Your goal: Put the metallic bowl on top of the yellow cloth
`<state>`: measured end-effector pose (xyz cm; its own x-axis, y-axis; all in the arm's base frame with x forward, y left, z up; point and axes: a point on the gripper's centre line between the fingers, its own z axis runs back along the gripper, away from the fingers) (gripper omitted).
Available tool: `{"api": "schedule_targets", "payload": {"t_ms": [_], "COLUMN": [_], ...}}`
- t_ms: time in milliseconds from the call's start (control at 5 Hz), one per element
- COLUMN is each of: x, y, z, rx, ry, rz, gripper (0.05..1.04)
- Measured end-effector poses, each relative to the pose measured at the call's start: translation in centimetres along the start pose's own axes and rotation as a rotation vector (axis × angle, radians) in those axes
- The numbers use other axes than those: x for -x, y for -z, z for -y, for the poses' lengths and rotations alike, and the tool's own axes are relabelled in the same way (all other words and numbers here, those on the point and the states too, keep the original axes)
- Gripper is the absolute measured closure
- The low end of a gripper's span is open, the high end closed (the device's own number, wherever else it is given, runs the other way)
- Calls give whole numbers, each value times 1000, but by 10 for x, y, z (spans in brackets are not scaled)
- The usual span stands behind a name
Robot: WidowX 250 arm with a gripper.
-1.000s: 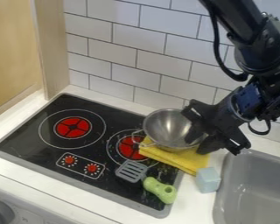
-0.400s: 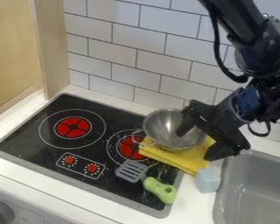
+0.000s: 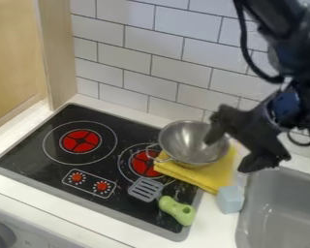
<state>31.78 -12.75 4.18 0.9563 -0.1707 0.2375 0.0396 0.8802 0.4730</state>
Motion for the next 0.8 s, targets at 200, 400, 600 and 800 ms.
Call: {"api": "schedule_targets", "payload": {"t_ms": [200, 400, 600, 800], "x": [0, 1, 5, 8], "y": [-13, -33, -48, -58], "z": [-8, -16, -23, -31], "rx": [32, 129, 198, 232], "ry": [-40, -115, -168, -231], "rz": [35, 67, 77, 80], "gripper": [83, 83, 83, 83]}}
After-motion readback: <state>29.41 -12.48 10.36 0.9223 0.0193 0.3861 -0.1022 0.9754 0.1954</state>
